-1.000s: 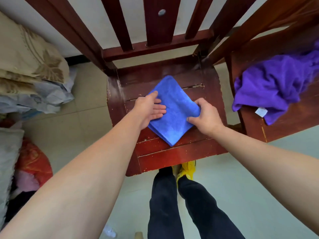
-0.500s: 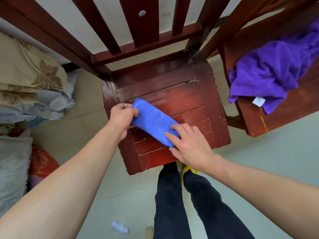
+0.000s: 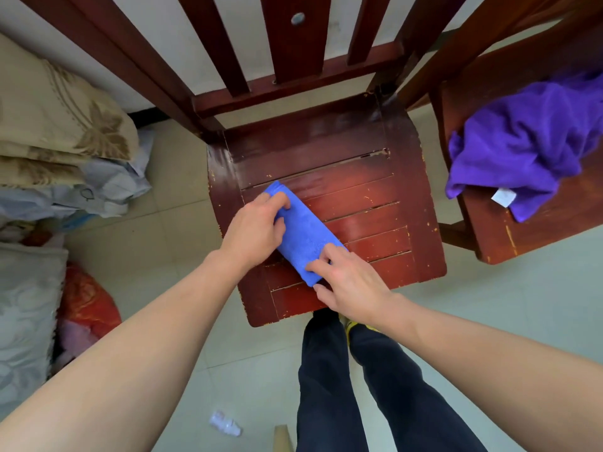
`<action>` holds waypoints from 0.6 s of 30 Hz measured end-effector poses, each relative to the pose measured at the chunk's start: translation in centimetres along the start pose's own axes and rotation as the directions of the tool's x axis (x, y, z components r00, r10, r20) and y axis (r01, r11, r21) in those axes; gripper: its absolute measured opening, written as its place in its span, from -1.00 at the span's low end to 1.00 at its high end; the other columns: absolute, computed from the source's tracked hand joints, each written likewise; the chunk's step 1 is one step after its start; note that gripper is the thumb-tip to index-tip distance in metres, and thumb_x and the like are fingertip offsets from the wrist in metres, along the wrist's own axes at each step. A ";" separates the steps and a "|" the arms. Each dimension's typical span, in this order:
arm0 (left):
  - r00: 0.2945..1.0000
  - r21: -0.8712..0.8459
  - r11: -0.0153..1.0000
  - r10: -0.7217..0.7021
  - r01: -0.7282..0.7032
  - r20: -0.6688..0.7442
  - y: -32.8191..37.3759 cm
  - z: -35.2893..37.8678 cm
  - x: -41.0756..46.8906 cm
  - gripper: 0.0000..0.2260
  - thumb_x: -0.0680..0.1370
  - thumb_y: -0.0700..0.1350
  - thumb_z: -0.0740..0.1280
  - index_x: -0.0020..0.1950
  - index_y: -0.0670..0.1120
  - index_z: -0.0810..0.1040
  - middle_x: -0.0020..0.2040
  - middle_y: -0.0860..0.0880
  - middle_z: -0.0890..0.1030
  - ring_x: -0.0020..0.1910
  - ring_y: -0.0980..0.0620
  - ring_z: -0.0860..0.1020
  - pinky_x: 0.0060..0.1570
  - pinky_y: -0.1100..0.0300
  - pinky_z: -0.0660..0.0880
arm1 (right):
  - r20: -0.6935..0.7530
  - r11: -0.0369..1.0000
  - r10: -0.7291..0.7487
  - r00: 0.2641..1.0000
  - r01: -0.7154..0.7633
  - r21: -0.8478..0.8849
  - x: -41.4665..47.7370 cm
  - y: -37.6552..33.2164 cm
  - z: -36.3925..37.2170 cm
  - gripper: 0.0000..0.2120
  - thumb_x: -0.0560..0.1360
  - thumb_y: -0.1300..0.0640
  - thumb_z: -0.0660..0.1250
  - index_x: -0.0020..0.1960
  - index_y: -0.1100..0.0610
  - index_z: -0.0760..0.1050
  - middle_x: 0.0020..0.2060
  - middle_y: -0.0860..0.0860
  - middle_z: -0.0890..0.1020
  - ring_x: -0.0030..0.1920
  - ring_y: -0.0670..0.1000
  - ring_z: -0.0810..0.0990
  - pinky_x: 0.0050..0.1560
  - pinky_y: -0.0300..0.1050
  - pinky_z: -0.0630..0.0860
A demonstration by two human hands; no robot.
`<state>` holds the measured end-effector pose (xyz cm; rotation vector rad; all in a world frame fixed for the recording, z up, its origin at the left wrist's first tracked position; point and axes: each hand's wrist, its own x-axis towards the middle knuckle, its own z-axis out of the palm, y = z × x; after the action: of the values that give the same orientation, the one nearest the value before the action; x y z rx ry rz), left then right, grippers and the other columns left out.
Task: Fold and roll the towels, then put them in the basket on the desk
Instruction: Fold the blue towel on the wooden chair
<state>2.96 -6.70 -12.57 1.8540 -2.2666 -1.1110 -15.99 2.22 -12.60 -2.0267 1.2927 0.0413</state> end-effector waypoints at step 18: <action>0.972 0.521 0.832 0.088 -0.193 0.219 0.0 -2.5 2.0 -0.35 0.43 0.00 0.42 0.46 0.04 0.23 0.44 -0.14 0.22 0.37 -0.15 0.24 0.23 0.01 0.30 | -0.108 0.880 0.461 0.881 -0.470 -0.071 1.8 -0.4 -0.8 -0.51 0.27 -0.23 0.48 0.06 0.02 0.49 -0.03 -0.01 0.49 -0.01 0.10 0.48 -0.18 -0.01 0.46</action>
<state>3.45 -9.70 -11.54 1.7353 -3.0203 -0.6876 -15.04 0.40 -12.50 -1.7616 1.8444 0.2445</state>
